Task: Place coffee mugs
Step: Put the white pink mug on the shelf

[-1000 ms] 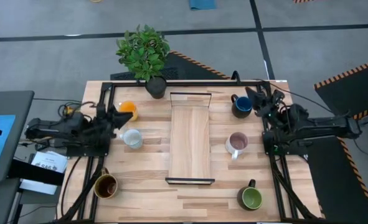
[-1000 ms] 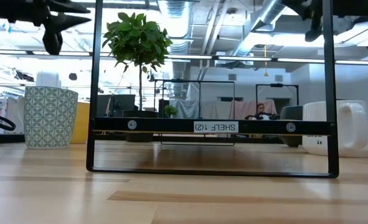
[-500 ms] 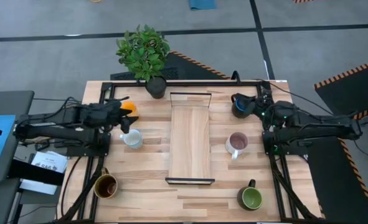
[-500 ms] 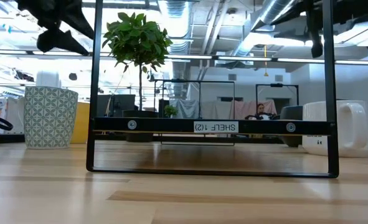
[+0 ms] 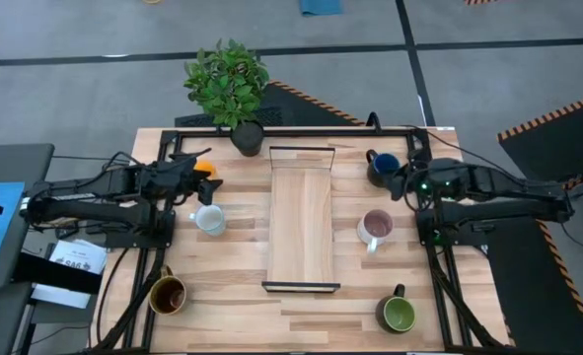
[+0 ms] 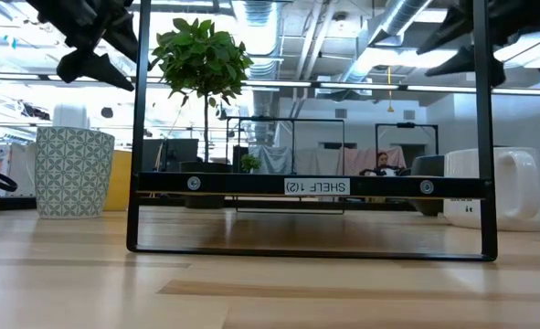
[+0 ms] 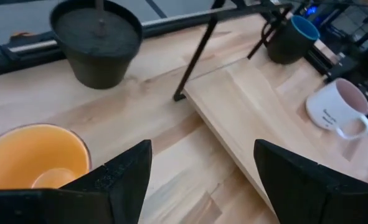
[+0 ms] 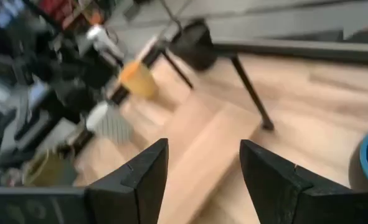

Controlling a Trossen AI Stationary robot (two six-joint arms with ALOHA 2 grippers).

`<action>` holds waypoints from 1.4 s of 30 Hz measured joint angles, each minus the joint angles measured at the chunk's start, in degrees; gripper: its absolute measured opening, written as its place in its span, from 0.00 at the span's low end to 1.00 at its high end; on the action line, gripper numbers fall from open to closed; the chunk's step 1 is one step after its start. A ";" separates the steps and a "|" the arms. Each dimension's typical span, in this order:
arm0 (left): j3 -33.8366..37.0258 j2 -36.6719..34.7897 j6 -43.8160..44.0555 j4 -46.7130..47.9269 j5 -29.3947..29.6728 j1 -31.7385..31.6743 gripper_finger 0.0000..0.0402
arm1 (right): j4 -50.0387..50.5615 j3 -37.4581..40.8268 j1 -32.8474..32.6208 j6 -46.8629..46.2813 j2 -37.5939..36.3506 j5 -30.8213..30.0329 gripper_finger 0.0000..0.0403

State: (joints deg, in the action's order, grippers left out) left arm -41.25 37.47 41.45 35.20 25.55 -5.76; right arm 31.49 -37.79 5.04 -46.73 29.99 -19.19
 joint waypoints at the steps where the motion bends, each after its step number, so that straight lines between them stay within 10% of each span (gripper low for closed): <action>1: 0.00 0.00 -0.02 0.02 0.45 0.00 0.66 | 1.06 -0.01 0.00 -0.11 0.00 0.91 0.55; 12: 0.00 0.00 -0.01 0.02 0.69 0.02 0.66 | 17.19 -0.06 -0.02 -15.92 5.30 12.37 0.55; 22: 0.00 0.00 -2.81 0.02 0.59 0.02 0.66 | 8.72 -0.06 -3.40 -24.82 18.17 23.97 0.55; 42: -0.02 -0.02 -6.12 0.03 0.23 0.02 0.66 | 7.85 -0.67 -6.88 -40.35 38.81 17.62 0.50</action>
State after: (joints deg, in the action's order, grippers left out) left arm -41.28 37.46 35.33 35.23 25.78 -5.74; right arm 39.34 -38.46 -1.84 -87.07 68.80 -1.57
